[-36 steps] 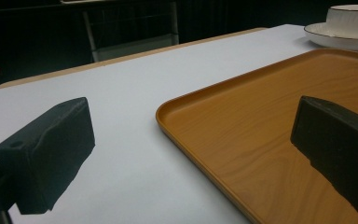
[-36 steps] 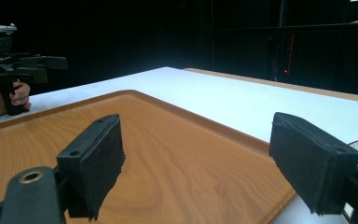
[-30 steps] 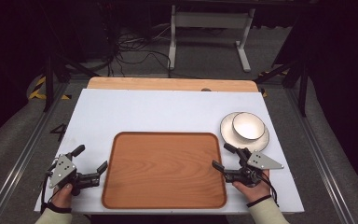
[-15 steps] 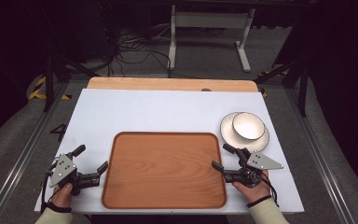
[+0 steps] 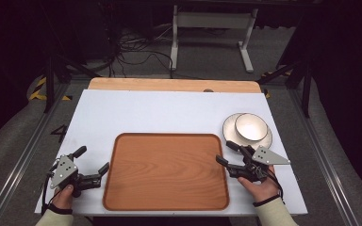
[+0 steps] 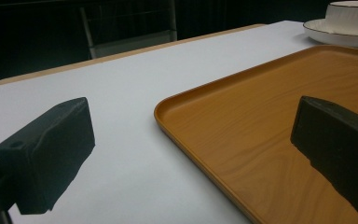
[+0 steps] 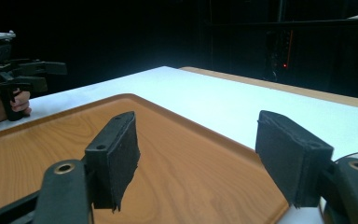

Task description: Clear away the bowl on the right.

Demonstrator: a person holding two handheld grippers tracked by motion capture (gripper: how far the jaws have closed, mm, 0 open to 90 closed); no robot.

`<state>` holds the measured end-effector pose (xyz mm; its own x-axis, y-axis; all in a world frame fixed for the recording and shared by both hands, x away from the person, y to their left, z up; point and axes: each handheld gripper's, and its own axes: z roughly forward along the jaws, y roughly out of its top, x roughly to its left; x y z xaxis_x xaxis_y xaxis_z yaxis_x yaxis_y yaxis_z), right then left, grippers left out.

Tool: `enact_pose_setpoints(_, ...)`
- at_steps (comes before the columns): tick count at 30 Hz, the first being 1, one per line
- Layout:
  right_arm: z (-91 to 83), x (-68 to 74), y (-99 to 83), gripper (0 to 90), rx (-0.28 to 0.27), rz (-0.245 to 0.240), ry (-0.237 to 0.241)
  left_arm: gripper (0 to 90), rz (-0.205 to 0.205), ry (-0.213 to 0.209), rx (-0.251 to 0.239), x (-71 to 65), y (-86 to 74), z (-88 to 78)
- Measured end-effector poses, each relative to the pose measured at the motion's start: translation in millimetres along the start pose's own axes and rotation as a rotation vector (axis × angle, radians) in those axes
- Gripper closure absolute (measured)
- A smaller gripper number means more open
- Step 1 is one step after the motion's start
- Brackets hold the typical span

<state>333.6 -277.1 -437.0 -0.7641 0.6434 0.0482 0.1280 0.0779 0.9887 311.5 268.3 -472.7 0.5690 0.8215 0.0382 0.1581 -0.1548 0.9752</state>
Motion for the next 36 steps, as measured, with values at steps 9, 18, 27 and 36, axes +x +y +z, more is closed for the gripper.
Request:
enact_pose_setpoints(9, -4.6, -5.5, 23.6, 32.5, 0.043, -0.004, -0.024, 0.2, 0.0, -0.003, 0.006, 0.3, 0.2, 0.0)
enact_pose_setpoints(18, -7.0, -12.5, 39.2, 34.7, 0.072, 0.013, -0.037, 0.2, 0.003, -0.004, 0.005, 0.1, 0.2, 0.1)
enact_pose_setpoints(27, -9.0, -24.0, 44.3, 34.8, 0.063, 0.022, -0.067, 0.2, 0.001, -0.004, 0.007, 0.3, 0.3, 0.1)
enact_pose_setpoints(36, -7.7, -45.4, 49.2, 34.7, 0.099, 0.008, -0.115, 0.2, 0.002, 0.001, -0.002, -0.1, -0.2, -0.7)
